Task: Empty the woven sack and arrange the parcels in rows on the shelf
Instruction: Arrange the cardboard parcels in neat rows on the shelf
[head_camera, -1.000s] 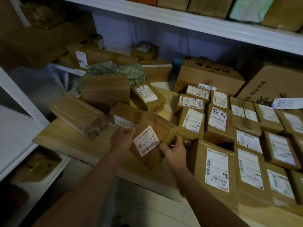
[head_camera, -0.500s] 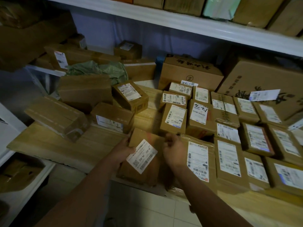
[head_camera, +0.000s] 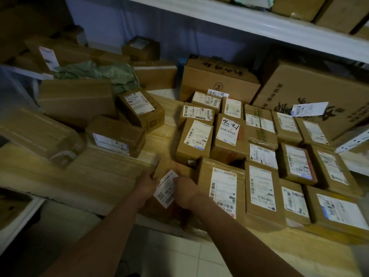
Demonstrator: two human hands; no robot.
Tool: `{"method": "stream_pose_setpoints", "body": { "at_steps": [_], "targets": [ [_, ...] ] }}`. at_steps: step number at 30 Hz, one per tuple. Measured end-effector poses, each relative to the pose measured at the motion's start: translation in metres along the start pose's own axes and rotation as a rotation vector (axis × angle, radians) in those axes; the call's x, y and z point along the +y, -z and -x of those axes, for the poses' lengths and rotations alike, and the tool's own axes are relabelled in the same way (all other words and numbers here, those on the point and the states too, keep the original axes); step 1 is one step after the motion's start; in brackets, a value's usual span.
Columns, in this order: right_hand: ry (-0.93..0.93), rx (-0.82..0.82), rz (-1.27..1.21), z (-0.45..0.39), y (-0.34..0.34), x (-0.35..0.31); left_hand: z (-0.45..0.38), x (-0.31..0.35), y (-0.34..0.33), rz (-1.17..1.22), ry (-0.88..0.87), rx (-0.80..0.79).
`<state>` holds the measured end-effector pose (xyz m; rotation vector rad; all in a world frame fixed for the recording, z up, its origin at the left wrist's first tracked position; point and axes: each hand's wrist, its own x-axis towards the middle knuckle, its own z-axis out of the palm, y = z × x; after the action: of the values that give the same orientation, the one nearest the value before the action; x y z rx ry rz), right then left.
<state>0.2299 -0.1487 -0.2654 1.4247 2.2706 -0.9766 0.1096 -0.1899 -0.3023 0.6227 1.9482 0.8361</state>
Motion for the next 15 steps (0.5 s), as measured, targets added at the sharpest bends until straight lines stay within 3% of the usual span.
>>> {"method": "stream_pose_setpoints", "body": {
  "at_steps": [5, 8, 12, 15],
  "targets": [
    [0.107, 0.069, -0.007, -0.014, 0.007, -0.002, -0.001, 0.006, 0.008, 0.075, 0.021, 0.024],
    [0.15, 0.197, -0.043, -0.027, 0.011, -0.012, -0.01, 0.014, 0.027, 0.02, -0.022, 0.081],
    [0.137, 0.308, -0.18, -0.046, 0.03, -0.037, -0.031, 0.036, 0.067, -0.038, -0.087, 0.208],
    [0.133, 0.388, -0.212, -0.068, 0.048, -0.061, -0.05, 0.06, 0.097, -0.018, -0.136, 0.208]
  ]
}}
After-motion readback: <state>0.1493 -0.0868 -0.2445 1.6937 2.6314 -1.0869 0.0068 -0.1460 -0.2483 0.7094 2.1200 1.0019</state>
